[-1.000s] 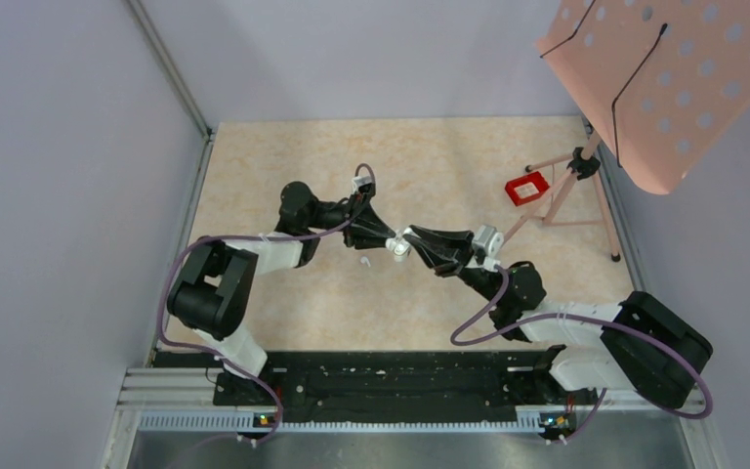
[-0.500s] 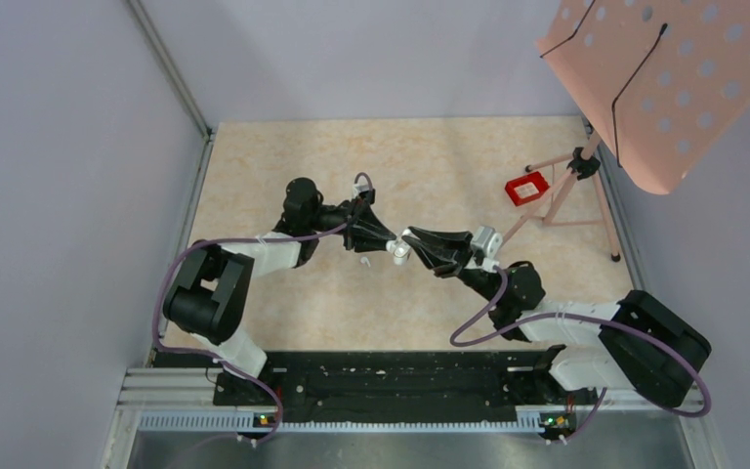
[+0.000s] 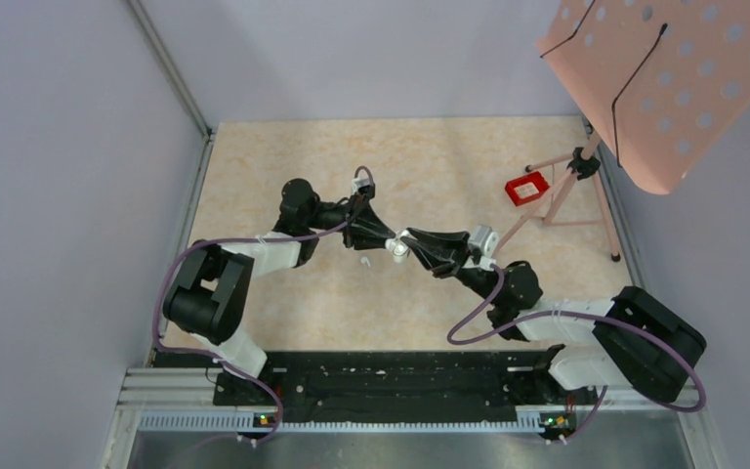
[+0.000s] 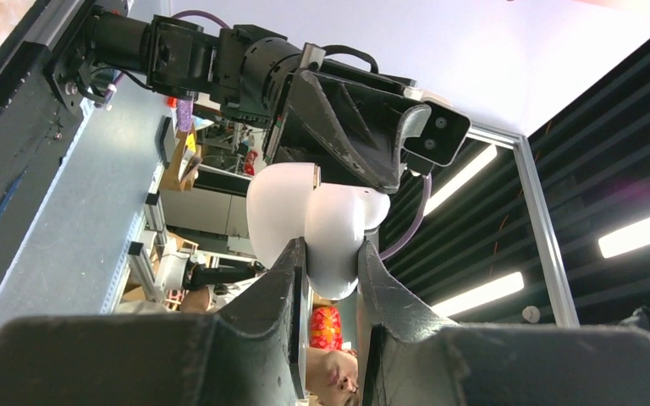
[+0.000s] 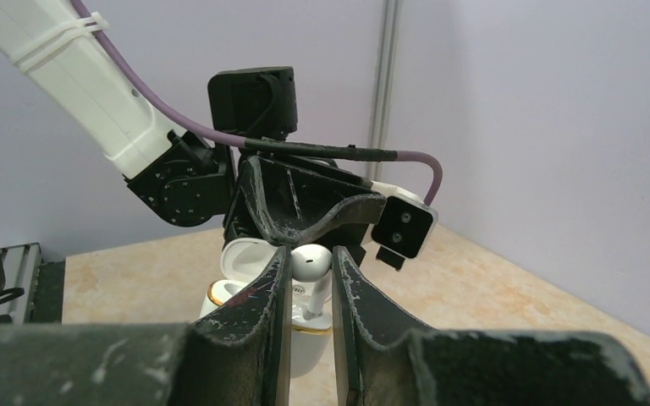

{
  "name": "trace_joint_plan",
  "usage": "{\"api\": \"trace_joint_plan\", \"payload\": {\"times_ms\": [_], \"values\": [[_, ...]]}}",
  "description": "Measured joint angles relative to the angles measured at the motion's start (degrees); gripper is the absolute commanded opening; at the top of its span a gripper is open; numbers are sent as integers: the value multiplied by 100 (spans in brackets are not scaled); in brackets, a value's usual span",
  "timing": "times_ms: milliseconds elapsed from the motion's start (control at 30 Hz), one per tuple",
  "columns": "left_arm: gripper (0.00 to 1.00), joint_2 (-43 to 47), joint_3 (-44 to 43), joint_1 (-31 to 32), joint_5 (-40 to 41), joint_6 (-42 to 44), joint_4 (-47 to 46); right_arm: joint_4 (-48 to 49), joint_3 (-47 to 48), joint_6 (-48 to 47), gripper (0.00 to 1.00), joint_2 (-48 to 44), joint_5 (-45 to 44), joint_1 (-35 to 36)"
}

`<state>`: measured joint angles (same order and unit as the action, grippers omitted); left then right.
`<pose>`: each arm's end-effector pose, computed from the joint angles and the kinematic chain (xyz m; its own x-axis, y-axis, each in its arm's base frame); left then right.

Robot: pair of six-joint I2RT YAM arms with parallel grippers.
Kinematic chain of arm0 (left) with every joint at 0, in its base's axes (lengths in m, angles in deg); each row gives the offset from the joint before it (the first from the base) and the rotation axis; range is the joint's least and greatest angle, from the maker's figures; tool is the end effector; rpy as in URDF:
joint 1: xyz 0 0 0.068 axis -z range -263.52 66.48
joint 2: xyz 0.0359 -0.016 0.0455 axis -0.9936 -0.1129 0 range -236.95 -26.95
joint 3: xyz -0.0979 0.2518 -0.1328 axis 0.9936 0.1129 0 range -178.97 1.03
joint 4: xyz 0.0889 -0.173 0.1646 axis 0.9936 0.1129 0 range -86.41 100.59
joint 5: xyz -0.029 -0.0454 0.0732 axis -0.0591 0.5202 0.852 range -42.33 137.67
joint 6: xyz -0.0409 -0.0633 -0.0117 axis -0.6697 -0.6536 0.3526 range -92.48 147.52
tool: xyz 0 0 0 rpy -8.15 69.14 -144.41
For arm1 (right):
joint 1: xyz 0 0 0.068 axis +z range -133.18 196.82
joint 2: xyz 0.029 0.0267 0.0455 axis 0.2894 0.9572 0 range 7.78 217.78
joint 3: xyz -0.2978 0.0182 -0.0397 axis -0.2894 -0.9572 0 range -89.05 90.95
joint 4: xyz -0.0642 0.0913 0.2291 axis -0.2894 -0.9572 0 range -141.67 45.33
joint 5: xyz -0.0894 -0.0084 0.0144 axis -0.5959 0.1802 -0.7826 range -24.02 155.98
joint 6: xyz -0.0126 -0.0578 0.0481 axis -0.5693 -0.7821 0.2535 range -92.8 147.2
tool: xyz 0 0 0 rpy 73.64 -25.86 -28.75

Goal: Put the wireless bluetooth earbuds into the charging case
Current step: Insert the right earbud into the right side groove of the charging case.

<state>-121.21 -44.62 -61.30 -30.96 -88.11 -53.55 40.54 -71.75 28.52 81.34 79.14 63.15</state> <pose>0.2813 -0.1835 0.2798 -0.9358 0.1903 0.2967 -0.2967 0.0290 -0.9545 0.1543 0.1830 0.2962 0.3146 0.3621 -0.8774 -0.8494 0.5201 -0.0900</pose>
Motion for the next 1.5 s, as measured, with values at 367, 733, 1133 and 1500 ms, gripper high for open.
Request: {"api": "trace_joint_plan", "payload": {"times_ms": [367,733,1133,1500], "values": [[0,0,0,-4,11,-356,-562,92,-7,-2,0,0,-24,0],[0,-2,0,-4,20,-413,-614,90,-7,0,0,-2,-15,0],[0,-2,-42,-44,-11,-413,-693,46,-7,20,0,-44,24,0],[0,-17,-136,-76,-133,-413,-754,-109,-7,87,0,-157,76,0]]}}
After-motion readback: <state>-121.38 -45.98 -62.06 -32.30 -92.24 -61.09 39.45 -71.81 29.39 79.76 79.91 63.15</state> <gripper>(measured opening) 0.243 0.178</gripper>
